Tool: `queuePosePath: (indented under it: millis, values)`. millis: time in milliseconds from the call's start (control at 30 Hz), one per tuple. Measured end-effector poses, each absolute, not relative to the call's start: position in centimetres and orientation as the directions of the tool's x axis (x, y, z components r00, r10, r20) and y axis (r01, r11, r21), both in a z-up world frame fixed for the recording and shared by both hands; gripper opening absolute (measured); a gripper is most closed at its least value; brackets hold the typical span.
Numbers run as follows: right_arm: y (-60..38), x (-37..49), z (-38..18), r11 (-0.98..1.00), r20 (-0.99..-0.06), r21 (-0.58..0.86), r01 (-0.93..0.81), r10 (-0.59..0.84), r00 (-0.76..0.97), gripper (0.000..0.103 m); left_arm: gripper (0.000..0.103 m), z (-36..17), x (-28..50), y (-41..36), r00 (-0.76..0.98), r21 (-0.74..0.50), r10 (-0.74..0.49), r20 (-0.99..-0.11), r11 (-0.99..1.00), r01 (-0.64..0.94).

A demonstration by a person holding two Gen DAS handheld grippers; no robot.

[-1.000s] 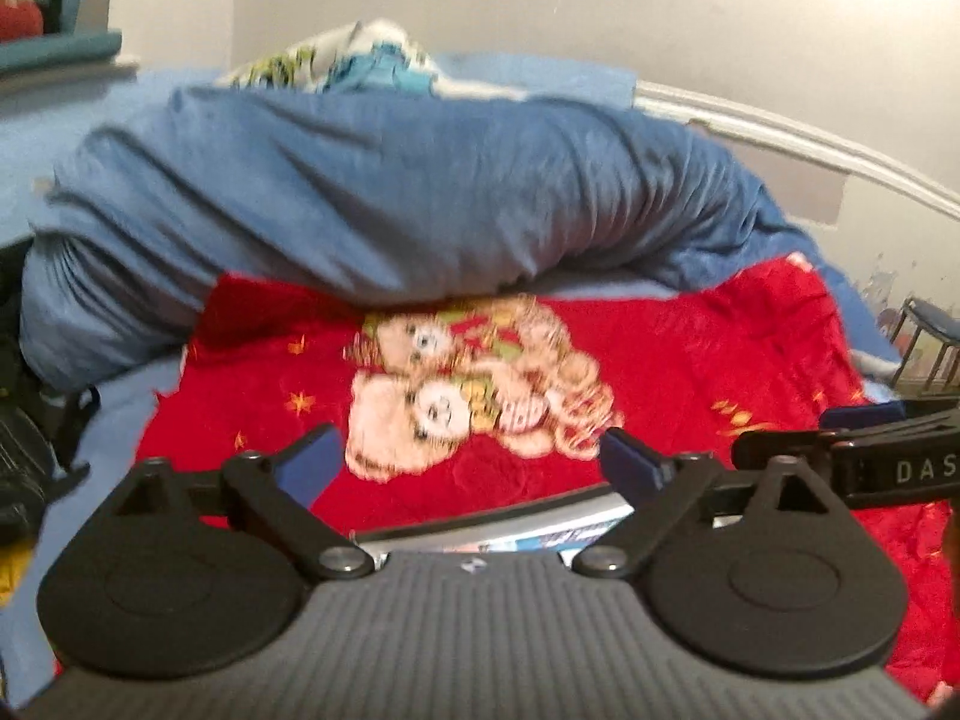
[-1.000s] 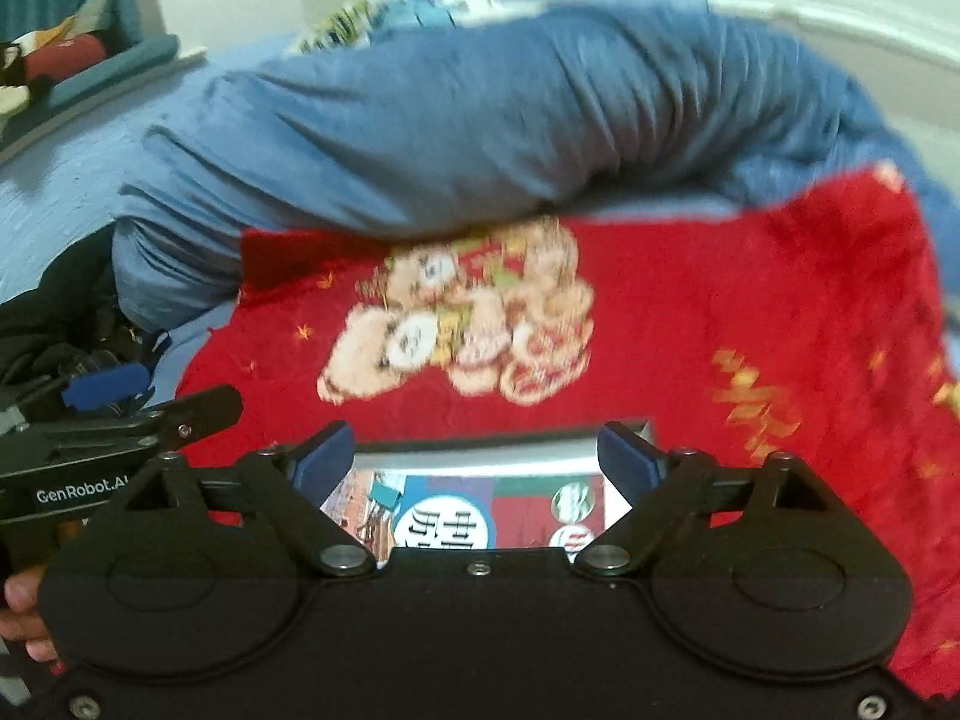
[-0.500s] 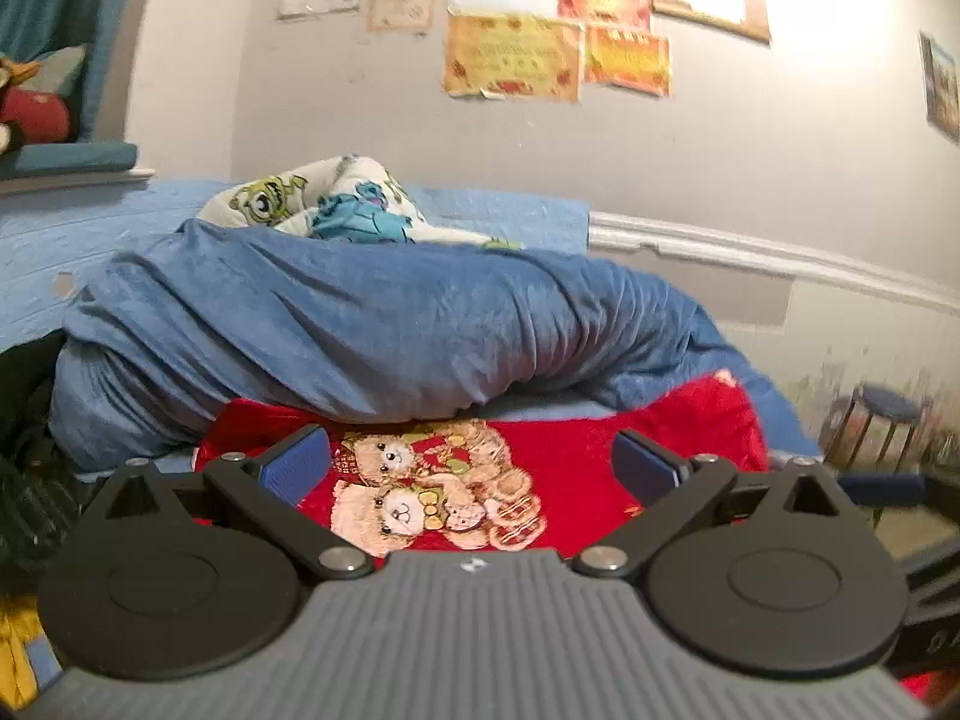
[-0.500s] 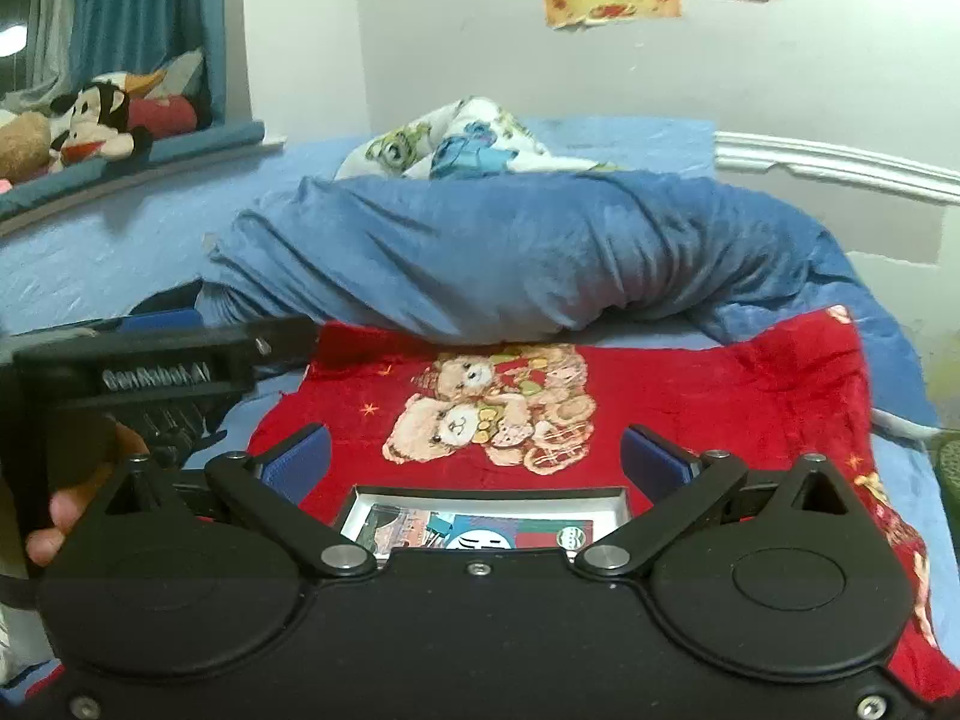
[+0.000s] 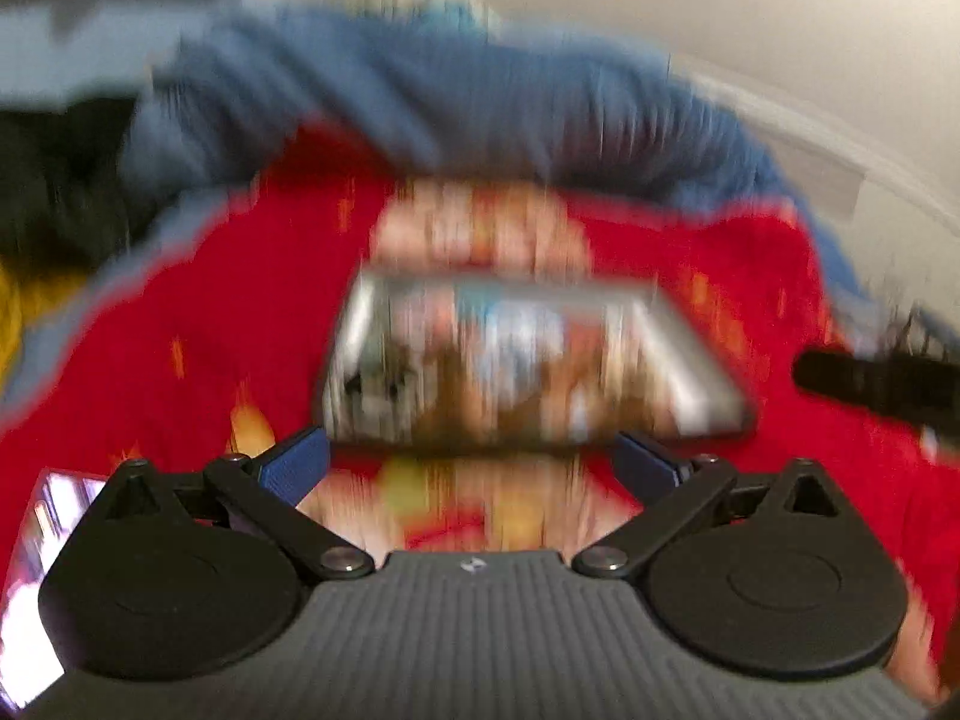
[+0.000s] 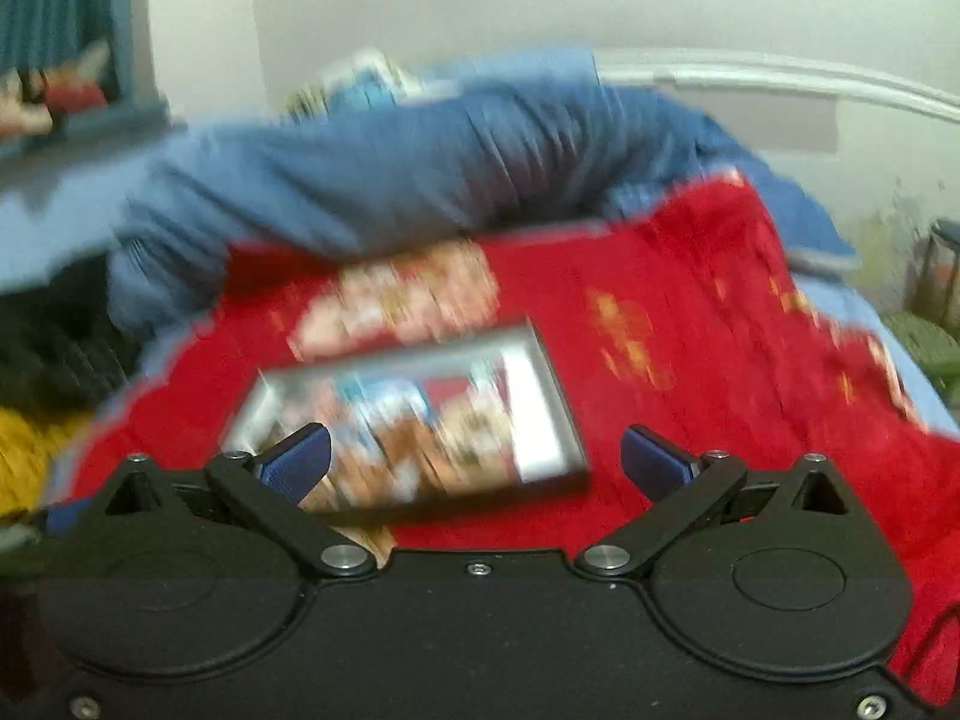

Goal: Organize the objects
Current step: 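Withdraw both open tools from the box back toward the pile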

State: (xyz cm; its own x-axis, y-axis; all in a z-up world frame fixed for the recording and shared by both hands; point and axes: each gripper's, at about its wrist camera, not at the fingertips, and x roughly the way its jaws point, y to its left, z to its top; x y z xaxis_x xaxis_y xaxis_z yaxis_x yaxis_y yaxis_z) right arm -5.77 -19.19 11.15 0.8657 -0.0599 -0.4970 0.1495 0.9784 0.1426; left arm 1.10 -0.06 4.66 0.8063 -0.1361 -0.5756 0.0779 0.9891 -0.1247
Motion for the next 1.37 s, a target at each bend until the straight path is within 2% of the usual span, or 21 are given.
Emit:
queuePosePath:
  millis: [67, 167, 300, 467, 567, 767, 900, 1067, 1367]
  values:
    - [-19.6, -5.7, 8.3, 0.978, -0.532, 0.132, 0.164, -0.070, 0.844, 0.103, 0.103, 2.0, 0.9, -0.2, 0.780, -0.071, -0.107, -0.617, 0.994, 0.081]
    - [-19.8, -5.6, 5.2, 0.985, -0.557, 0.077, 0.155, -0.087, 0.826, 0.103, 0.103, -0.2, 0.7, -0.2, 0.773, 0.030, -0.025, -0.634, 0.998, 0.056]
    - [-19.8, -4.7, 3.0, 0.982, -0.570, 0.089, 0.168, -0.088, 0.817, 0.103, 0.103, -0.2, 1.6, -0.2, 0.776, -0.010, -0.041, -0.630, 0.999, 0.045]
    - [-19.2, -3.6, 0.6, 0.992, -0.634, 0.033, 0.123, -0.074, 0.770, 0.103, 0.103, -2.0, 2.0, -1.9, 0.748, 0.068, -0.013, -0.664, 0.995, 0.078]
    - [-18.4, -3.7, 0.5, 0.998, -0.619, -0.007, 0.068, -0.058, 0.783, 0.103, 0.103, -2.2, 2.0, -2.1, 0.758, 0.054, -0.042, -0.651, 0.994, 0.100]
    - [-18.3, -2.9, -0.7, 0.998, -0.665, -0.046, 0.051, -0.069, 0.743, 0.103, 0.103, -2.7, 2.2, -1.4, 0.737, -0.020, -0.074, -0.672, 0.996, 0.082]
    - [-17.9, -2.9, -1.3, 0.997, -0.665, -0.068, 0.028, -0.066, 0.744, 0.103, 0.103, -3.0, 2.3, -1.4, 0.739, -0.015, -0.061, -0.671, 0.998, 0.069]
    - [-18.5, -2.6, -1.7, 0.999, -0.673, -0.025, 0.029, -0.038, 0.739, 0.103, 0.103, -3.4, 2.1, -1.5, 0.749, -0.004, -0.054, -0.660, 0.998, 0.069]
    - [-18.0, -2.6, -2.0, 0.997, -0.642, -0.082, 0.001, -0.054, 0.764, 0.103, 0.103, -3.5, 2.1, -1.3, 0.752, -0.012, -0.061, -0.656, 0.998, 0.070]
